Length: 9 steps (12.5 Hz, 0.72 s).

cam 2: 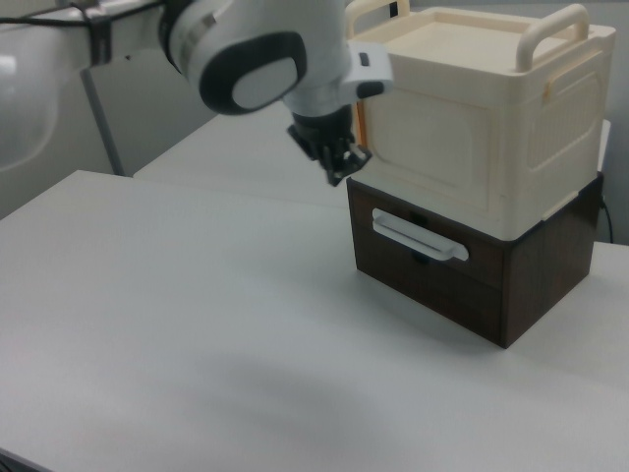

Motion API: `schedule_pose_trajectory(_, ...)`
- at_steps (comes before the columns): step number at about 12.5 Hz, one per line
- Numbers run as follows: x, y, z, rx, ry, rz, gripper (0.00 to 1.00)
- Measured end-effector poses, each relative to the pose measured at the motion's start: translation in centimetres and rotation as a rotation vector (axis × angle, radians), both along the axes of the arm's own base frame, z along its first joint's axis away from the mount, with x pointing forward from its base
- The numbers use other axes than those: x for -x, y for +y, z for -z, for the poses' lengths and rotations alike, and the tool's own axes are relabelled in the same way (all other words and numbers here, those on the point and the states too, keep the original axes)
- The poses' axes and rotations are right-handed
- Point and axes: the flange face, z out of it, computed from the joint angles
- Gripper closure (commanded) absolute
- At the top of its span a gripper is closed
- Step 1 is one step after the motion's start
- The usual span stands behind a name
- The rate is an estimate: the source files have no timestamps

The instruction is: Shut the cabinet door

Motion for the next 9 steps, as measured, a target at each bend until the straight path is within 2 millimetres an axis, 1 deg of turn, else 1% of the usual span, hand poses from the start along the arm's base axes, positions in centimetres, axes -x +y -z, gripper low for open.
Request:
schedule_pose_trajectory(2, 1.6, 1.9, -1.1, -0.006, 0.082, -0.070, 1.00)
schedule_pose_trajectory(3, 2.9, 3.3, -2.3, -0.012, 0.126, -0.108, 1.00)
schedule_pose_trajectory(4, 3.8, 4.1, -3.1, -0.021, 0.148, -0.119, 1.00)
schedule_pose_trajectory(5, 4.8, 5.3, -4.3, -0.037, 0.165, -0.128, 1.00)
schedule_pose_trajectory(6, 5.2, 6.3, -4.9, -0.043, 0.179, -0.123, 1.00)
schedule_pose_trajectory(7, 5.3, 8.4, -5.5, -0.034, 0.206, -0.113, 1.00)
schedule_pose_trajectory(8, 5.1, 10.1, -5.6, -0.020, 0.222, -0.109, 1.00)
schedule_pose_trajectory(9, 4.6, 12.3, -5.5, 0.004, 0.240, -0.111, 1.00)
